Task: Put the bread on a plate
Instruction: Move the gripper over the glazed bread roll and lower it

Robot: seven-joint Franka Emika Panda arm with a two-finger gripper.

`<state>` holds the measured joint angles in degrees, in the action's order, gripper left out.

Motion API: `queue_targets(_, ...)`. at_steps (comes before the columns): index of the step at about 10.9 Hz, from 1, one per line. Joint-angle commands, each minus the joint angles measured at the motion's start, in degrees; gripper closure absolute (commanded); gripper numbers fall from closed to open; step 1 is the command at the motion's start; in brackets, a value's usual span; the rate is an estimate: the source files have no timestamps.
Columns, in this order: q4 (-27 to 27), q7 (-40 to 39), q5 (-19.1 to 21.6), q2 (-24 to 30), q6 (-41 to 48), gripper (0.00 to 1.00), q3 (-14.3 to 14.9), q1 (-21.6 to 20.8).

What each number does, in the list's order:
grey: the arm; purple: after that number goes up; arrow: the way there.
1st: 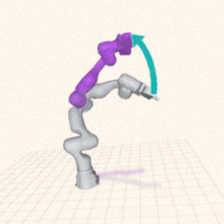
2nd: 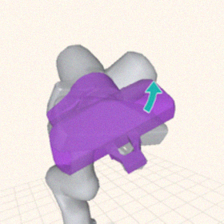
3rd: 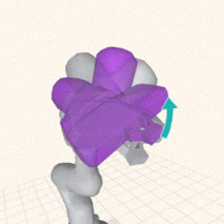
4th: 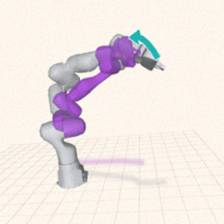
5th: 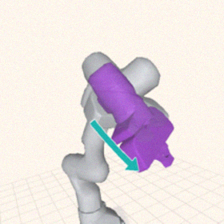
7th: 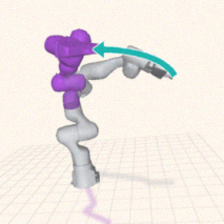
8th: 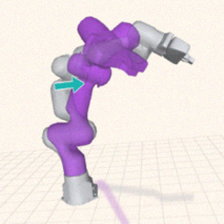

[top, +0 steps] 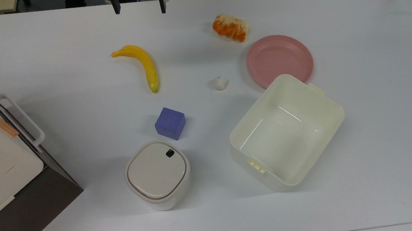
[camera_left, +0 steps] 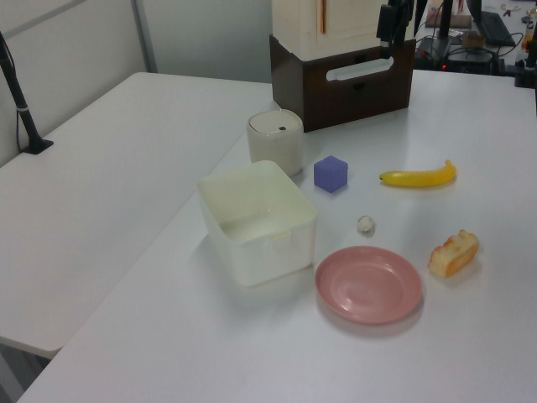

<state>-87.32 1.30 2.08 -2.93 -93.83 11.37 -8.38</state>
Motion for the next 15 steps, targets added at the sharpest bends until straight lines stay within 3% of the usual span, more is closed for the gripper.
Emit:
queue_targets(1, -7.04, -1.39, 1.44, 4.32, 0.23, 0.00, -3.26, 0.64)
queue_targets(4, -18.54, -4.63, -1.01, 9.24, 0.32, 0.00, -9.76, 2.31)
queue_targets(6, -30.49, -14.18, -8.46, 13.89, -0.30, 0.00, -18.70, 2.58)
queue_targets(9, -38.88, -20.10, -14.97, 14.89, -1.97, 0.00, -27.86, 2.76)
queue_targets(11, -39.77, -19.85, -15.18, 14.97, -2.15, 0.00, -30.69, 2.84)
queue_targets(13, -39.95, -19.41, -15.09, 14.62, -3.19, 0.00, -31.05, 2.41)
queue_targets(15, -42.14, -12.17, -13.78, 14.09, -10.45, 0.00, -33.07, 2.23)
